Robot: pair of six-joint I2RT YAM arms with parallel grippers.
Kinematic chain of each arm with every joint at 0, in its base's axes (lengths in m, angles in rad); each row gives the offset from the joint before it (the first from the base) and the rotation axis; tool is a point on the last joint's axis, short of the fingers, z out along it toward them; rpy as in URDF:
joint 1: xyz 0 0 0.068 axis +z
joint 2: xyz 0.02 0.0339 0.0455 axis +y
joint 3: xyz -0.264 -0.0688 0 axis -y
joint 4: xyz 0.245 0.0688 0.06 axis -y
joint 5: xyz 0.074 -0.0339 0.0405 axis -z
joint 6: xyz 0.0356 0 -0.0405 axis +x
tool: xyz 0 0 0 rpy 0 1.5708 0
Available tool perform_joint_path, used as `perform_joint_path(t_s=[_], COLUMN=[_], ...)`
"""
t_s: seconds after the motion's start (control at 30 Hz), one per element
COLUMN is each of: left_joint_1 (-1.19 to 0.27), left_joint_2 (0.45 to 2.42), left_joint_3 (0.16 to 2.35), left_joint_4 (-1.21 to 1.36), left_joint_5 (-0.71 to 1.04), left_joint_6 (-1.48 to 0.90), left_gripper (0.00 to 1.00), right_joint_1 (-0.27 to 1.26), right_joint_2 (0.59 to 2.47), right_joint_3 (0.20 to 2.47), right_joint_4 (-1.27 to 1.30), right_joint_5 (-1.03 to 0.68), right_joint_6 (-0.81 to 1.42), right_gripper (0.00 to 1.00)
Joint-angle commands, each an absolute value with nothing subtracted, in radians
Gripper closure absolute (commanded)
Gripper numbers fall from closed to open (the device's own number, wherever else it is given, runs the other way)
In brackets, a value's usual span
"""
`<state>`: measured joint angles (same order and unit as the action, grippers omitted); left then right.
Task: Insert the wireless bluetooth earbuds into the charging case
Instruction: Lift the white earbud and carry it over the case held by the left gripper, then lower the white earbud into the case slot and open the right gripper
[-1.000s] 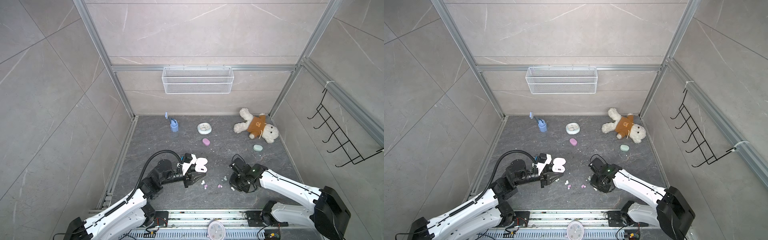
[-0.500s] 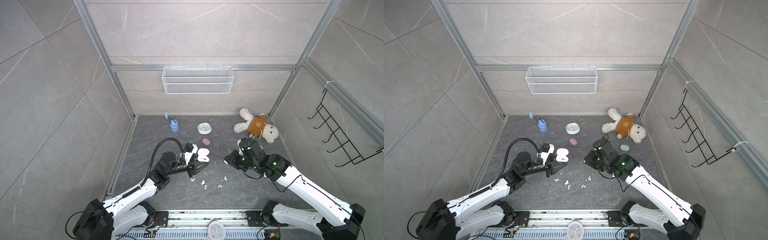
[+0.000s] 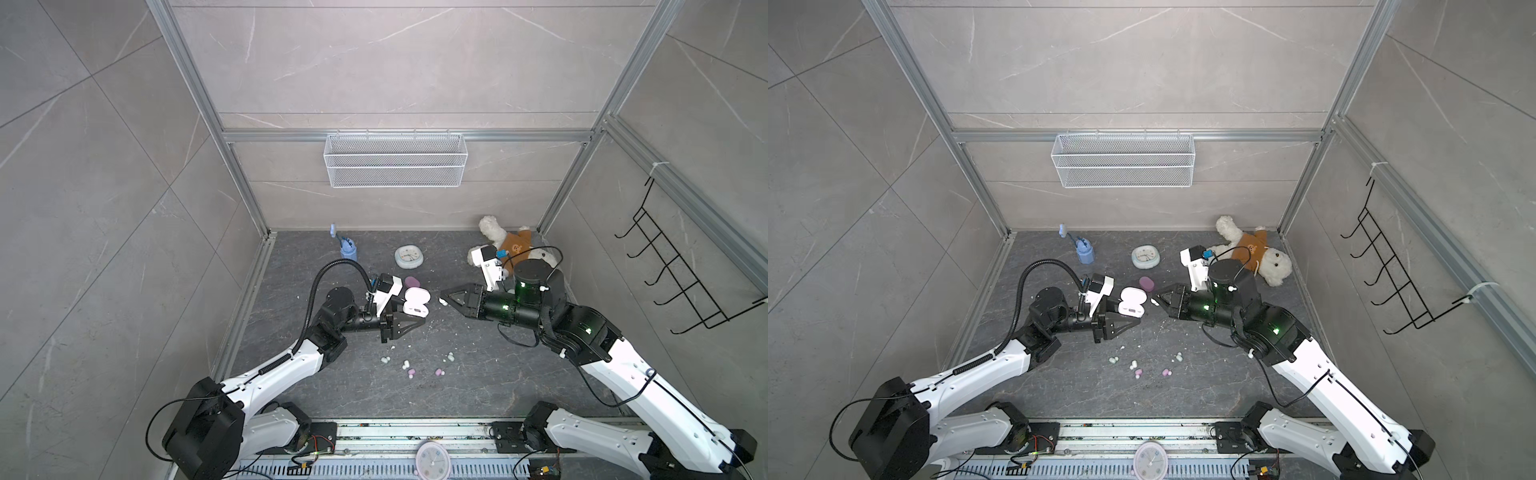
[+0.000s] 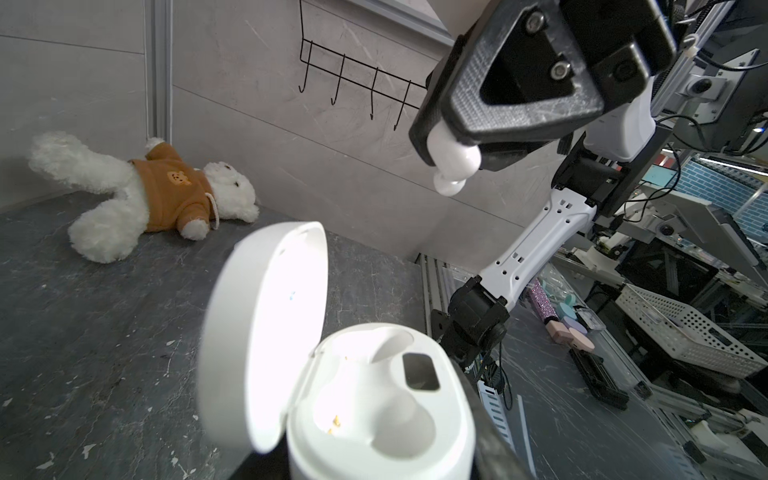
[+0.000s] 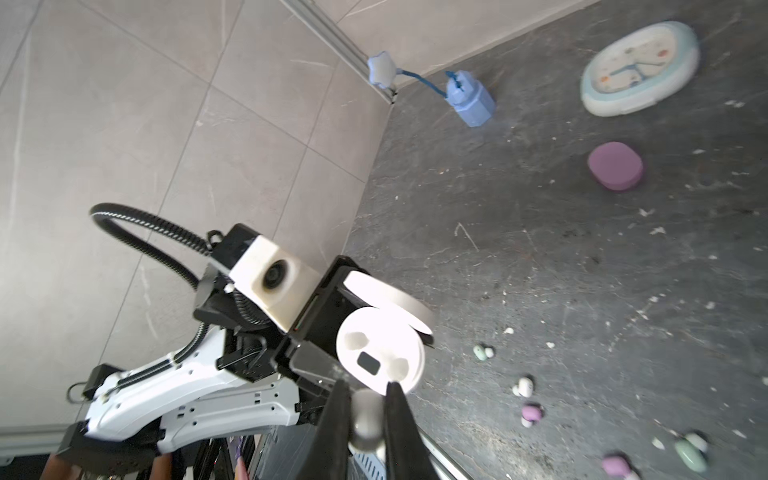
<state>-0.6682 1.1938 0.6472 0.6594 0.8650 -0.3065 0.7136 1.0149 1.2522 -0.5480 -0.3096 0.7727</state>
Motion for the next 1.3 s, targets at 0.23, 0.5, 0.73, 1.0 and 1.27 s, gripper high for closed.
perform_joint_path(t_s=[0.23,0.5,0.73,1.0,1.27], left_joint_1=[-0.705,-0.732,-0.733,-0.732,-0.732], left_joint_2=[1.207,1.231,1.233,1.228,1.230], left_joint_3=[0.733,0.737,0.739,0.735,0.738], left_joint_4=[0.833,0.908,0.938,0.955,0.966], left_joint_5=[0.905,0.888,0.885,0.878,0.879], left_joint_6=[-0.284,-0.287,-0.304,-0.316,-0.329], left_gripper=[0.70,0.70,0.70,0.70,0.70], right_joint_1=[0.741,0.748,0.747,0.749,0.751], right_joint_2=[1.029,1.032,1.029,1.037,1.054], right_joint_3=[1.287,1.301,1.295,1.300,1.304], right_joint_4=[-0.443,-0.488,-0.509,-0.532,-0.548], right_joint_5=[-0.493,-0.474,-0.464,-0.446,-0.428], right_joint_6=[0.680,0.651,0.640,0.633,0.629], right_gripper=[0.88,0.88,0.88,0.89,0.89])
